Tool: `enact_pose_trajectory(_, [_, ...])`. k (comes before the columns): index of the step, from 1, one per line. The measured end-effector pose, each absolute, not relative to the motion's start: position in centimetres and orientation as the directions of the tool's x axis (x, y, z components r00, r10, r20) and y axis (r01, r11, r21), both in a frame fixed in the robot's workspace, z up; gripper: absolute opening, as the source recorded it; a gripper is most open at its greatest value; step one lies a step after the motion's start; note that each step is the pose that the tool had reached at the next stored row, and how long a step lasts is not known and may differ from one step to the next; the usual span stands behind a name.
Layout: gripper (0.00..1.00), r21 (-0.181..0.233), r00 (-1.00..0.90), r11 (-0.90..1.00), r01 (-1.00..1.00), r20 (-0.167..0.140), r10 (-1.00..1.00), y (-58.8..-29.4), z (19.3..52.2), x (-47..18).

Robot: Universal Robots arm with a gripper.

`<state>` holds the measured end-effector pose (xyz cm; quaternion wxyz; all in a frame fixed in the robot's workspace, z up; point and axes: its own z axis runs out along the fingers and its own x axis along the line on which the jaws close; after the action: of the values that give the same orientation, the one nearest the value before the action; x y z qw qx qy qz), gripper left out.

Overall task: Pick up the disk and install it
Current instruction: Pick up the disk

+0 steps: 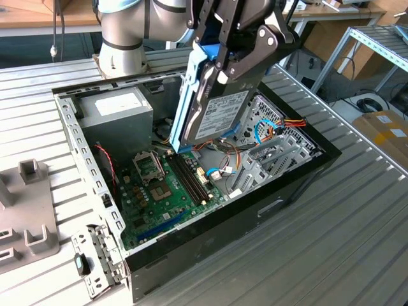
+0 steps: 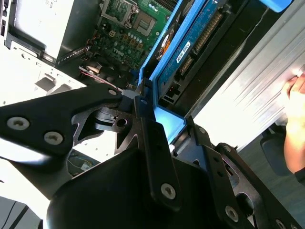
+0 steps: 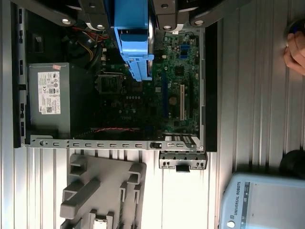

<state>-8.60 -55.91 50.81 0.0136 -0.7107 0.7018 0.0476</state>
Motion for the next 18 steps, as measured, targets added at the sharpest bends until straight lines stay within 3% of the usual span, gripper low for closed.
enact_pose_trajectory(18, [0.37, 0.048, 0.011, -0.015, -0.999, -0.087, -0.996, -56.22, 50.69, -8.35])
